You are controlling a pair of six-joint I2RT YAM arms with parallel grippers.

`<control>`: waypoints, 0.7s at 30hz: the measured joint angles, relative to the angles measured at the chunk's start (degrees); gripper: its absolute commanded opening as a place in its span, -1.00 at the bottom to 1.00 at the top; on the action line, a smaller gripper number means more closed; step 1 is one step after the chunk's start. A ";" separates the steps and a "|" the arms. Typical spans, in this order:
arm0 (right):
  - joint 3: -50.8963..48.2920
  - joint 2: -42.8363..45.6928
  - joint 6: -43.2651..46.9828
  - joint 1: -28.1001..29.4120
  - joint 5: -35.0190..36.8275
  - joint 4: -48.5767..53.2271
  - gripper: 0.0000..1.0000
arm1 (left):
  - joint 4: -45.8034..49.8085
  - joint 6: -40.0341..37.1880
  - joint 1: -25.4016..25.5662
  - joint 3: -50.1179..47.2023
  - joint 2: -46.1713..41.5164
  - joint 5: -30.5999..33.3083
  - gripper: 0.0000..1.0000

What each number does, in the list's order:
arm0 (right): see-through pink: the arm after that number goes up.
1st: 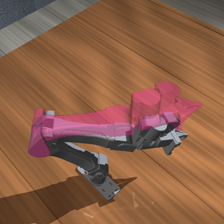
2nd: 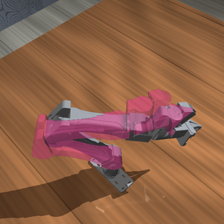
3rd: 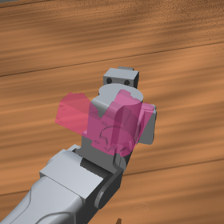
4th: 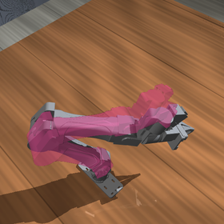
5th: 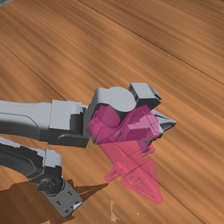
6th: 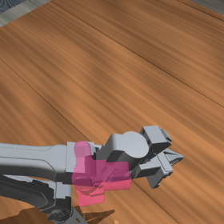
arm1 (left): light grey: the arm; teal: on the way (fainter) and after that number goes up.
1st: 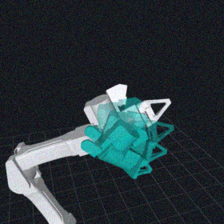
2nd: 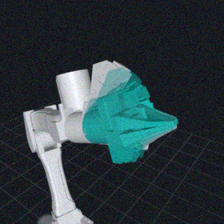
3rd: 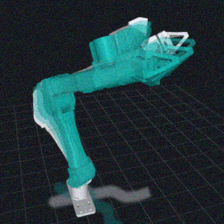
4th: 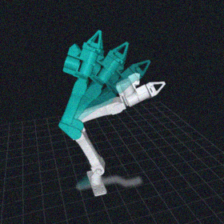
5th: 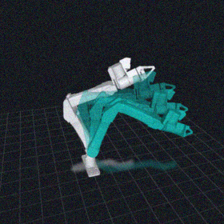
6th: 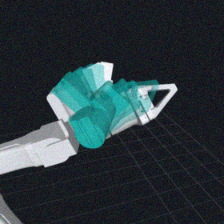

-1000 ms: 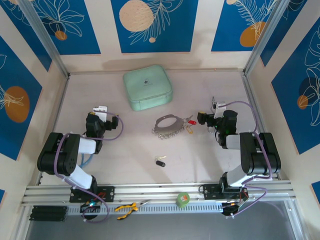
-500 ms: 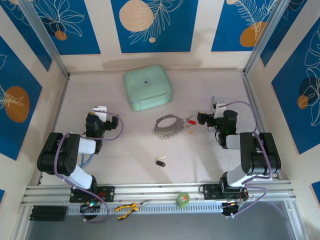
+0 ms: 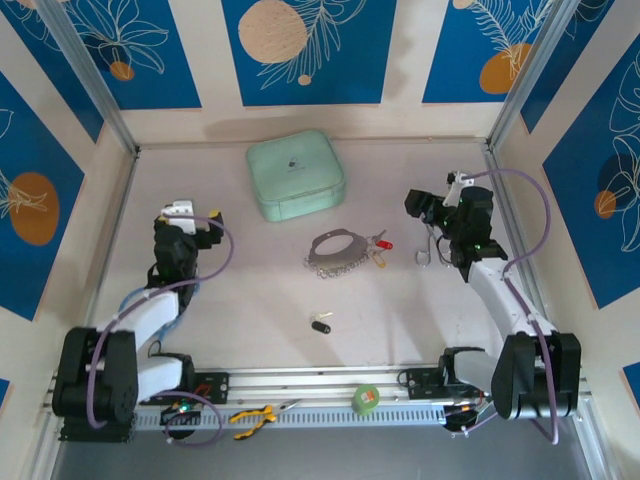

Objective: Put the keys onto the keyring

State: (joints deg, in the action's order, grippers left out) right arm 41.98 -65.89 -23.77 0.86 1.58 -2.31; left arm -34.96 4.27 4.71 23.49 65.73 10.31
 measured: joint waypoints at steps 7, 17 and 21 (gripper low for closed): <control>3.89 -5.90 -3.65 6.21 -4.46 23.04 0.09 | 17.51 10.56 1.07 3.45 -9.20 -1.99 0.89; 18.64 -22.71 3.08 22.40 2.12 38.80 -0.26 | 32.24 21.05 18.86 3.45 -9.35 -5.62 0.81; 25.90 -31.01 4.90 25.44 7.19 42.66 -0.38 | 33.42 25.51 25.27 2.82 -9.40 -4.68 0.81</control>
State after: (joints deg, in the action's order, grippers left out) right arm 67.88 -96.90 -18.87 26.30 8.78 40.36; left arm -1.54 29.78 29.98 26.30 56.34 5.63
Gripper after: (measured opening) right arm 0.316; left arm 0.904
